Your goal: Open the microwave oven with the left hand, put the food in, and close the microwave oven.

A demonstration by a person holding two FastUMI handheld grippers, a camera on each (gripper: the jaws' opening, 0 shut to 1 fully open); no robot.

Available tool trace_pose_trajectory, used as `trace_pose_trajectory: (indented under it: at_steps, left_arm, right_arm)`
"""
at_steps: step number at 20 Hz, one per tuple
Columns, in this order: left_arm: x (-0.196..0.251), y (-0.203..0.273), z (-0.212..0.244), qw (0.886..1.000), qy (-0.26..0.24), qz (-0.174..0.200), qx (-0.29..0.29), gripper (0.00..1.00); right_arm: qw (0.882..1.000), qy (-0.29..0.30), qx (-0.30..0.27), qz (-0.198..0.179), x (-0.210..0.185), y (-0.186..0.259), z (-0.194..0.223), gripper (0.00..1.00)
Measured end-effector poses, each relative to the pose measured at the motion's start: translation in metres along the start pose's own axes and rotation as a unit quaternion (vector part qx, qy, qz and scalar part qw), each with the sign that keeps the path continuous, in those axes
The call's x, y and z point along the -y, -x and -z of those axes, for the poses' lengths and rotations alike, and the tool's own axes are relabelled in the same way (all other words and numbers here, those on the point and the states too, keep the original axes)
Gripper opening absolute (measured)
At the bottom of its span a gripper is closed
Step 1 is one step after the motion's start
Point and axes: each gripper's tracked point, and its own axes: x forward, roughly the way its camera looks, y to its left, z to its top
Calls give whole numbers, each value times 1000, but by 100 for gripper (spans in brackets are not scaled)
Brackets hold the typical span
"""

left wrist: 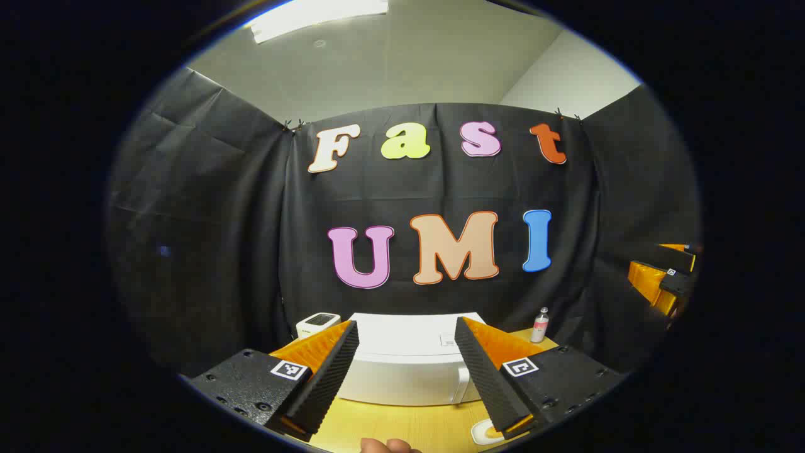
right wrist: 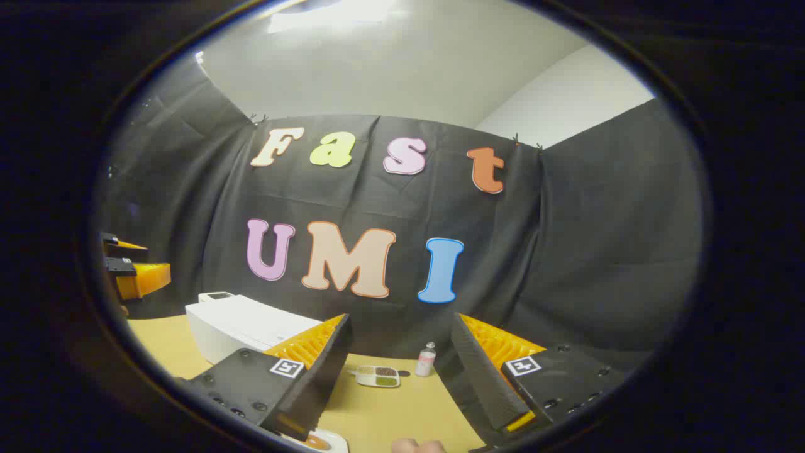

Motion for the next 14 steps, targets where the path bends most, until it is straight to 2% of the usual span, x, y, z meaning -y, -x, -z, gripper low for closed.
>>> trace_pose_trajectory:
  at_steps: [2, 3, 4, 14]
  left_arm:
    - [1, 2, 2, 1000, -8, -3, -3, 97]
    - [2, 4, 1, 1000, -8, -3, -4, 99]
    - [3, 5, 0, 1000, -7, -3, -6, 97]
    - [6, 11, 4, 1000, -8, -1, -13, 97]
  right_arm:
    - [1000, 1, 5, -3, 0, 1, -2, 96]
    - [1000, -1, 6, -5, -1, 1, -3, 96]
    - [1000, -2, 8, -8, -2, 2, -4, 97]
    - [1000, -7, 10, -15, 2, 8, -7, 99]
